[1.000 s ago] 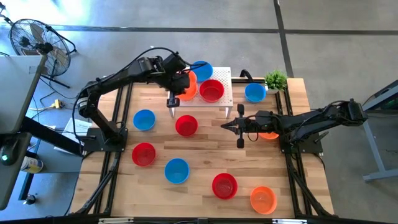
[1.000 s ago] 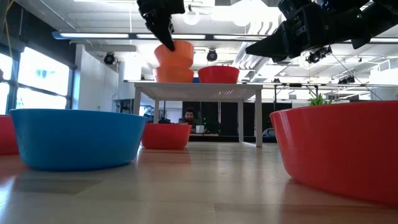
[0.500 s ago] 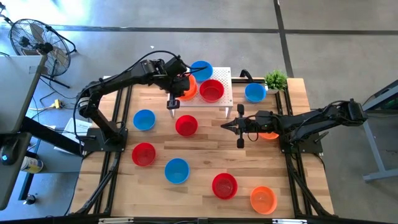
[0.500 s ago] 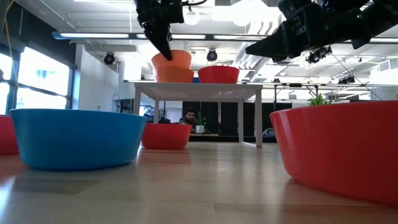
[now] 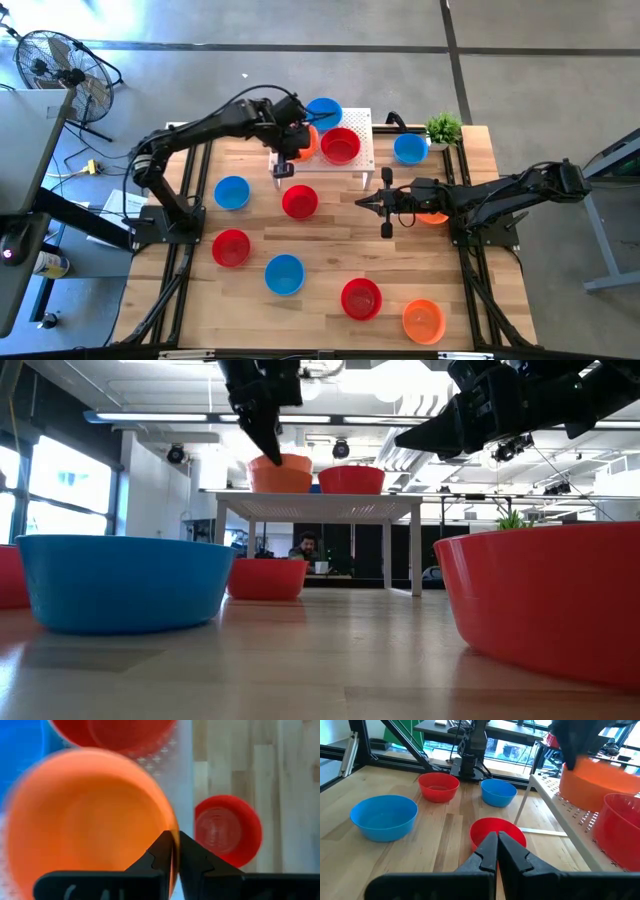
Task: Pick & Place Mini bowls
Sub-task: Stack the orange bowl on the orange bowl on the shelf
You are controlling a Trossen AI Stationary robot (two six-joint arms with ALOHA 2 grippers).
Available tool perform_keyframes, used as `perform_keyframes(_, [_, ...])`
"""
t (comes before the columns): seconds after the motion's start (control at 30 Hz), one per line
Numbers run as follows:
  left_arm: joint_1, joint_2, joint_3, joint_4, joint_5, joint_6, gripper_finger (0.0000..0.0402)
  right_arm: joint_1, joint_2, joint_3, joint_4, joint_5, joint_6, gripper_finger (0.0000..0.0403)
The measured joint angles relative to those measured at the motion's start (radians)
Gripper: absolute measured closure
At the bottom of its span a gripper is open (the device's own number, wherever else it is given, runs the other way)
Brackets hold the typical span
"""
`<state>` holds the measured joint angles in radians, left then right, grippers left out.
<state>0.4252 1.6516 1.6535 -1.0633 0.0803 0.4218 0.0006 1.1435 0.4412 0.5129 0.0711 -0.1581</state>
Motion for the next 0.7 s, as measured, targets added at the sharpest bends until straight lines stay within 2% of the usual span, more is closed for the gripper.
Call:
perform_keyframes(0.33, [-0.022, 0.014, 0.002, 0.021, -0.031, -0.009, 0.038, 0.0, 0.0, 0.0, -0.007, 0.0, 0.0, 0.0402])
perform_keyframes(0.7, [-0.026, 0.014, 0.065, -0.048, -0.029, -0.027, 0.038, 0.0, 0.0, 0.0, -0.007, 0.0, -0.004, 0.0402])
